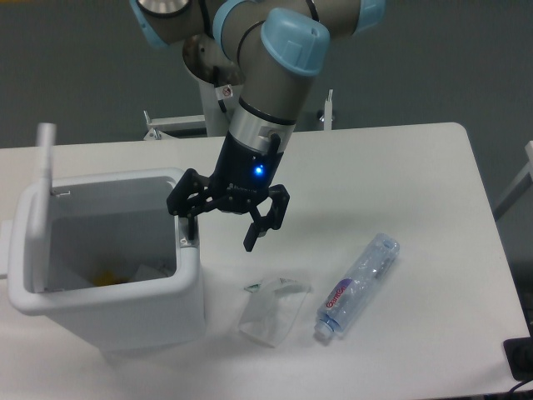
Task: Open the trash can
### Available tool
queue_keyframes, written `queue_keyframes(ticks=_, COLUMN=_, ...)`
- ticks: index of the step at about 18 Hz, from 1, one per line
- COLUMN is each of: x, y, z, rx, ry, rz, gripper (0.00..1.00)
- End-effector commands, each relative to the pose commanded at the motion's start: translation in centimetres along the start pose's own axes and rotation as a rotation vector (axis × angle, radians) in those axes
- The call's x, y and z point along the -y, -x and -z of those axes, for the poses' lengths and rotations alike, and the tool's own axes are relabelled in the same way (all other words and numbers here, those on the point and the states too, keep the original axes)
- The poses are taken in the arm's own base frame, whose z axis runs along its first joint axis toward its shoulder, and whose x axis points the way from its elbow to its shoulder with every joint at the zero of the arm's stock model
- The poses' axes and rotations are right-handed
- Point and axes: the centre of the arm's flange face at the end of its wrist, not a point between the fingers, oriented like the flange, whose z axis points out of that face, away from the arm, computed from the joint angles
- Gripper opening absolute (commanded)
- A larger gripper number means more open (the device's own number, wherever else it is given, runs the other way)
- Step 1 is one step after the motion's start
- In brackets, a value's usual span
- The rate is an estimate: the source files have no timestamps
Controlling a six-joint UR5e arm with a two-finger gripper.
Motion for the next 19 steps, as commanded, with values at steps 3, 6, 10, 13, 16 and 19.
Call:
queue_keyframes(ticks=3, x=2.8, y=-0.9, z=3.4, rx=0.019, ry=-0.076, rz=-0.037, gripper=1.0)
queue_keyframes(ticks=6, x=5.7, y=2.9, z=9.0, rx=0.096, ry=-0.18, rz=-0.011, gripper=1.0)
queue_keyframes(ticks=10, x=5.9, y=8.7, z=13.7, rx=0.273, ry=-0.214, rz=0.001, gripper=1.0)
queue_keyframes(ticks=13, x=5.0, y=11.0, z=14.5, rx=0.418, ry=-0.14, rz=-0.136, gripper=1.0)
queue_keyframes(ticks=16, x=3.9, y=13.4, z=14.8, rx=0.544, ry=-0.007, rz=-0.22, gripper=1.0)
queue_keyframes(ticks=19, x=3.1, y=16.6, z=16.3, rx=0.598, ry=0.048, rz=-0.257, gripper=1.0)
